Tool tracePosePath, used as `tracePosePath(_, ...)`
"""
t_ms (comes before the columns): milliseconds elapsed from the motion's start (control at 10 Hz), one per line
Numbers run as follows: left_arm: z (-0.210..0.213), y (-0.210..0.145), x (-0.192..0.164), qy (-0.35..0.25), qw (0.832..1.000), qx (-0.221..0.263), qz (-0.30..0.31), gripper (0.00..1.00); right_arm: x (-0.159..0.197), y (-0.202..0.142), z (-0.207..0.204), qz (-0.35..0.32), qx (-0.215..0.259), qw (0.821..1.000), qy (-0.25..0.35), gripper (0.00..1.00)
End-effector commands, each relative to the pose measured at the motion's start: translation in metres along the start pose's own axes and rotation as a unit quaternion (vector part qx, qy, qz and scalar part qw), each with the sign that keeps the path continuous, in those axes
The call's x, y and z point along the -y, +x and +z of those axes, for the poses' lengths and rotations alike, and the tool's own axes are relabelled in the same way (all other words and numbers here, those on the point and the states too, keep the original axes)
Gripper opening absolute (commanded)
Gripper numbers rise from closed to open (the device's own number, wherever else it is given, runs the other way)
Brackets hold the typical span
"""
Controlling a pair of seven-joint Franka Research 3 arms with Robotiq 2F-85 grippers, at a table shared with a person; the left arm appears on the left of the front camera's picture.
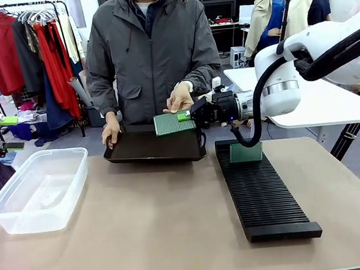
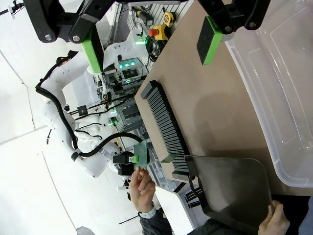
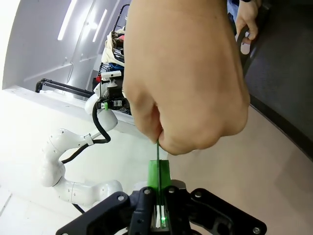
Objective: Sort PCBs into racks and boxes based on the side picked up.
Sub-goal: Pick up the Blank PCB handed by the Human, then if the short side of the Blank PCB is picked up, insert it into the PCB Rack ; if the long side is picked up, place it in the Organizing box.
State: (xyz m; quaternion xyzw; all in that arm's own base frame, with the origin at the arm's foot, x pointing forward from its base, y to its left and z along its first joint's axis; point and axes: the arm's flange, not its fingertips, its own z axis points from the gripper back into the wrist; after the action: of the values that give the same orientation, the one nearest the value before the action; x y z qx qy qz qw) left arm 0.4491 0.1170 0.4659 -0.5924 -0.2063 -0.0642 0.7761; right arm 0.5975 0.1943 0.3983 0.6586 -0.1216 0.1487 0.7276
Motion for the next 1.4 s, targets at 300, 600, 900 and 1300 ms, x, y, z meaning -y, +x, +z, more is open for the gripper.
tracePosePath(300,0.0008,0.0,0.0015,0.001,1.0,0.0,0.005,1.0,0.0004,0.0,0.0,-0.003,0.0,1.0,0.0,0.0)
tracePosePath(600,0.0008,0.0,0.0015,0.001,1.0,0.0,0.005,1.0,0.0004,0.0,0.0,-0.003,0.0,1.0,0.0,0.0)
tracePosePath(900,0.0008,0.0,0.0015,0.001,1.0,0.0,0.005,1.0,0.0004,0.0,0.0,-0.003,0.0,1.0,0.0,0.0)
tracePosePath(1300,0.0008,0.0,0.0015,0.001,1.0,0.0,0.005,1.0,0.0004,0.0,0.0,-0.003,0.0,1.0,0.0,0.0)
